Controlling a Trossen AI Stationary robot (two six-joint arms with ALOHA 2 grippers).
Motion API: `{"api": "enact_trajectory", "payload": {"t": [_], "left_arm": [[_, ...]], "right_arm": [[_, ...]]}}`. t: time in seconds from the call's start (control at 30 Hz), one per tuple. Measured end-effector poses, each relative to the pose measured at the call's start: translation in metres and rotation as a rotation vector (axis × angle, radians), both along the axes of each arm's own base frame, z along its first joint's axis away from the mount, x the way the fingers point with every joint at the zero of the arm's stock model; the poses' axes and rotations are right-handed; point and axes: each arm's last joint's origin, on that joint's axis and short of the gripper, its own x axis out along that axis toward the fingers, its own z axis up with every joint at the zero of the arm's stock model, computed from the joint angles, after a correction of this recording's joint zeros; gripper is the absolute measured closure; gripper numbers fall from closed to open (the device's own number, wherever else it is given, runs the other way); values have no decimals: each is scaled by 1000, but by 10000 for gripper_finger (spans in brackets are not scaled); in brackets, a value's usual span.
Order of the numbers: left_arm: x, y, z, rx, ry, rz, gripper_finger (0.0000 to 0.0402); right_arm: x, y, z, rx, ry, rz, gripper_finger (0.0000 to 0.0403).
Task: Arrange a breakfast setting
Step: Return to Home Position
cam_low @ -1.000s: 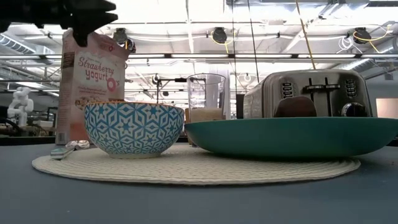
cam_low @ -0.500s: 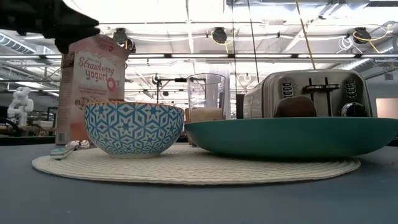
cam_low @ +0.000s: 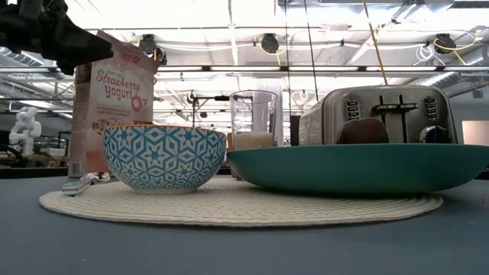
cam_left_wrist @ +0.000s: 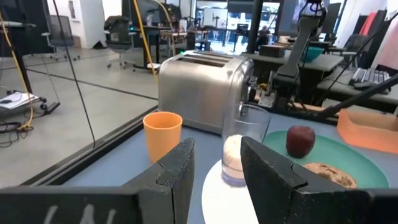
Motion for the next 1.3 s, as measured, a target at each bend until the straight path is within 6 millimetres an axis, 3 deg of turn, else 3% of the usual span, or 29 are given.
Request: {"api": "enact_trajectory", "payload": {"t": [0.33,0.73,1.03,1.3], "left_arm": [[-3,0,-6,-22,14,3,266],[18,-3,-49,-15,-80,-3,266],[20,-7,-51,84,-73,-163,266],[21,-8,-51,106,-62,-188,266]], "right_arm": [[-27,7,-12,-74,94,0,399],[-39,10,-29,-78,102,3,399],[-34,9,-40,-74,121,5,399],[-18,5,-80,-45,160,7,399]]}}
